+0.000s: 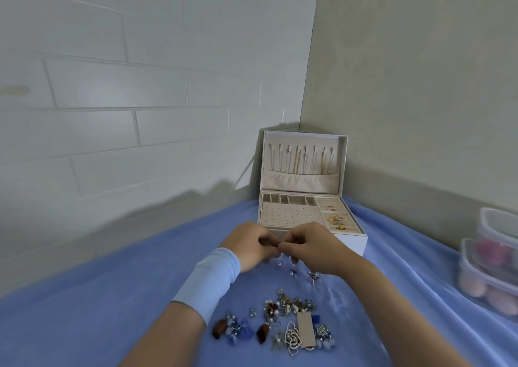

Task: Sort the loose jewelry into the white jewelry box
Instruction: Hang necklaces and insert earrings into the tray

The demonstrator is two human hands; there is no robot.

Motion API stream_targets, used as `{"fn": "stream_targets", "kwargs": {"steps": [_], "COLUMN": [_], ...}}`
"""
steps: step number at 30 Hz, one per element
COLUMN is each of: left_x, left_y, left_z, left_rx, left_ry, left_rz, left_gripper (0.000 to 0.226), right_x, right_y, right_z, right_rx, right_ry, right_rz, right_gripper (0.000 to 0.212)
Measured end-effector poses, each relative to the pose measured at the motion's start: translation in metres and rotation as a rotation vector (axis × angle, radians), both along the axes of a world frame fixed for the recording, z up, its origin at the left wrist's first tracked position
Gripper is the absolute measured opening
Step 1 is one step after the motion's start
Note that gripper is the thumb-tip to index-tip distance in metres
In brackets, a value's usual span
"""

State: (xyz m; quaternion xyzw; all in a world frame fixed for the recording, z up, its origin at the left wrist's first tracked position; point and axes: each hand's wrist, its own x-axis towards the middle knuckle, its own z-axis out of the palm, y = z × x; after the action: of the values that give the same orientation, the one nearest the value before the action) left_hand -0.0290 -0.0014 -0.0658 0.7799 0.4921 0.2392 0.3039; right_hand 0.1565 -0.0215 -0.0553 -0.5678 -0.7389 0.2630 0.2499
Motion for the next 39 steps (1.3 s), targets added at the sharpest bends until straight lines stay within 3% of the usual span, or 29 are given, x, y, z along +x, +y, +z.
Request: {"fn": "stream_targets", "kwargs": {"steps": [10,15,24,26,30,32,39], "left_x": [-0.012,-0.018,-0.029,-0.029,-0.028,-0.028,-0.026], "left_y": [-0.007,-0.004,-0.001,0.0,0.002,0.002,-0.003], "left_z": [0.016,0.013,0.004,0.004,0.004,0.008,0.023], "left_rx": [-0.023,-0.057,-0.033,-0.018,0.023,0.04,0.035], "left_ry": [-0.233,-0.282,-0.309,-0.289,-0.263,-0.251,-0.283], "left_rz": [0.039,0.05,0.102,0.109,0.166,0.195,0.237], "left_gripper": [0.018,0.012,0.006,0.004,0.004,0.005,0.006], "right_x": [-0.01,-0.016,-0.023,-0.019,-0.009,-0.009,-0.026], "right_y": [-0.005,0.008,0.016,0.016,0.018,0.018,0.019], "right_z": [0.025,0.037,0.025,0.027,0.029,0.027,0.015], "right_rx": [-0.121,-0.212,-0.402,-0.397,-0.258,-0.248,-0.195], "right_ry": [0.204,0.135,0.329,0.249,-0.178,-0.335,-0.45], "right_rz": [0.03,0.036,0.026,0.045,0.083,0.114,0.131], "right_gripper": [0.019,0.024,0.031,0.029,0.006,0.008,0.006]}}
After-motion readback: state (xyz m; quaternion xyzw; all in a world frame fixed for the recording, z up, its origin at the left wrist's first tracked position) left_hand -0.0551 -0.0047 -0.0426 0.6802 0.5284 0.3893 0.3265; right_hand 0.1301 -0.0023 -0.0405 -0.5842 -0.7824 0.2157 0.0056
